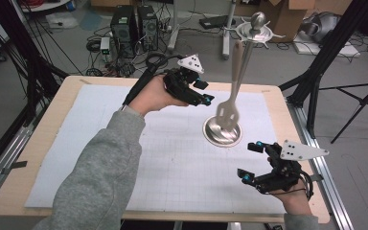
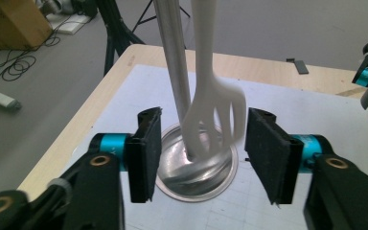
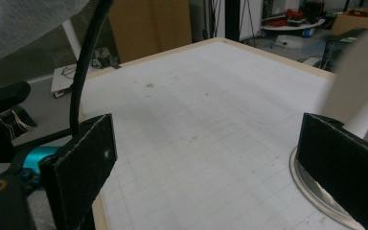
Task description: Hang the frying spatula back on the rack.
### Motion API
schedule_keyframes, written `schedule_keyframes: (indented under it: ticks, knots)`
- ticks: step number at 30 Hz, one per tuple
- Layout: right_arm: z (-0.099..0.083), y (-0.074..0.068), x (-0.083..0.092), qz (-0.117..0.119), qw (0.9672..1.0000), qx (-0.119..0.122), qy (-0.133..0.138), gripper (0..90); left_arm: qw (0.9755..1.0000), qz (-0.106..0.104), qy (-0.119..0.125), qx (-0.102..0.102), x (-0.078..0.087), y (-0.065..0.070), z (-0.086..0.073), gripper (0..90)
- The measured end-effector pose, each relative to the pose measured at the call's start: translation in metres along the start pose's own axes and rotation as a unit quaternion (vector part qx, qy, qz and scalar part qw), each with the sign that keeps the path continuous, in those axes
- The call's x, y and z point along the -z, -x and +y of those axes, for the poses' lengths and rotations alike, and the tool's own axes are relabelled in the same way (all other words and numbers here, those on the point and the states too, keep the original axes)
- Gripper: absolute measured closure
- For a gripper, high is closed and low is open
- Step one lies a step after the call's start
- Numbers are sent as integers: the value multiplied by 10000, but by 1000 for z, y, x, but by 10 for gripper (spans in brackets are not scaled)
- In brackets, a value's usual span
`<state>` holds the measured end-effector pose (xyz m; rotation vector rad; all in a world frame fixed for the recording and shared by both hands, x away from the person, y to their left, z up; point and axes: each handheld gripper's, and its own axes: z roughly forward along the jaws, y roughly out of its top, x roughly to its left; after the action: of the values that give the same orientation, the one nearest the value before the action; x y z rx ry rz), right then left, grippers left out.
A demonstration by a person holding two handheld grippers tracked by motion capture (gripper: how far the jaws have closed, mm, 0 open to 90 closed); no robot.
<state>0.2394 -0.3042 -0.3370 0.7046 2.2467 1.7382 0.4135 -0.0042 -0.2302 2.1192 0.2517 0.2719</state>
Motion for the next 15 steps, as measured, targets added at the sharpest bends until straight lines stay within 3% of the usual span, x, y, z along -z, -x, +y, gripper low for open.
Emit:
schedule_keyframes:
  ticks: [3,7,15]
  knots:
    - [0,0,0,-3,10000,0,17,57,9999,-112,5,50,1,-1,-1,303]
    - [0,0,0,0,10000,7,-4,56,9999,-81,114,66,5,-3,-5,209]
    - [0,0,-2,7,10000,-7,-48,57,9997,-45,207,89,17,-1,-15,181]
